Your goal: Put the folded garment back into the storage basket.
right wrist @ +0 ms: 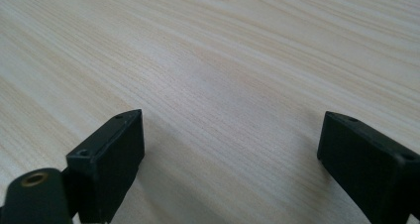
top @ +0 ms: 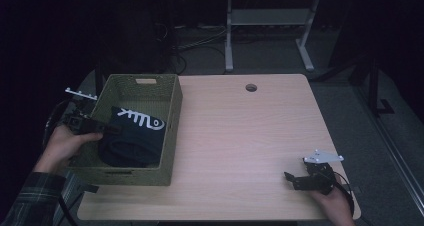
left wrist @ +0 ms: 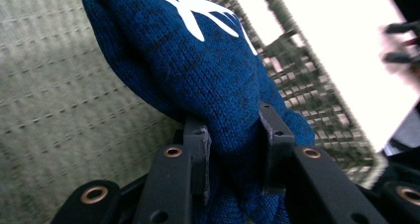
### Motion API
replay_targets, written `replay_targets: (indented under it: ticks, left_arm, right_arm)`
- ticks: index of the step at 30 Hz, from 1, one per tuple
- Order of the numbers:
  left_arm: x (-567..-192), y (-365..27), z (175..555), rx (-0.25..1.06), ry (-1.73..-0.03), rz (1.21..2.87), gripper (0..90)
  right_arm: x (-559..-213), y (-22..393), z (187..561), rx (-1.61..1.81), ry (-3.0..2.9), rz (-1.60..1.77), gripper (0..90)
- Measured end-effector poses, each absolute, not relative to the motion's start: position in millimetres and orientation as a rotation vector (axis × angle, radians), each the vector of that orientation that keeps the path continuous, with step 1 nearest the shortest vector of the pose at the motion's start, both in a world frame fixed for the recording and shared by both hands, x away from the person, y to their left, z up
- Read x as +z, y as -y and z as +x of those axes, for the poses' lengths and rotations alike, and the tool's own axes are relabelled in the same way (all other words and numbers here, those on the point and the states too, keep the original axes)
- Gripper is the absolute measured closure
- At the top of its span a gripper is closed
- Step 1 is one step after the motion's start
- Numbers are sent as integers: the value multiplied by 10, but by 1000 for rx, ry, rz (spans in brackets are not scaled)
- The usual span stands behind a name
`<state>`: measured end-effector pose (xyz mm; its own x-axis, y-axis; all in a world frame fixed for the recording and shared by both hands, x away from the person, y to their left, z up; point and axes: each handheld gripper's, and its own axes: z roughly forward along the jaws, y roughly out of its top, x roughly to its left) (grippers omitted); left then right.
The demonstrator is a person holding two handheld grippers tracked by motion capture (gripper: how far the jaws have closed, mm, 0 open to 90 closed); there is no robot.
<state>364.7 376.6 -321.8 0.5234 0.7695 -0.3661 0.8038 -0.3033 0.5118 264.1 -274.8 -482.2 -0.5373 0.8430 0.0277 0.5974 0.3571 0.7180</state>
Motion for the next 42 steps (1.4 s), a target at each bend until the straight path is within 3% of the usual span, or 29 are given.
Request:
replay_targets:
  ticks: [10,19,27,42]
  left_arm:
    - [-3388,-3833,3719,31,-1351,2174,662]
    - [-3490,-3890,3744,159,-1417,2254,510]
    - [-3443,-3940,3696,278,-1474,2219,381]
    - [-3159,-3549,3489,326,-1292,2096,258]
  right_arm:
    - [-4822,2747,2641,986,-2278,1267,106]
    - [-4822,2747,2641,986,-2277,1269,106]
    - [-4822,2747,2641,986,-2277,1269,106]
    - [-4821,2747,2641,987,-2277,1271,107]
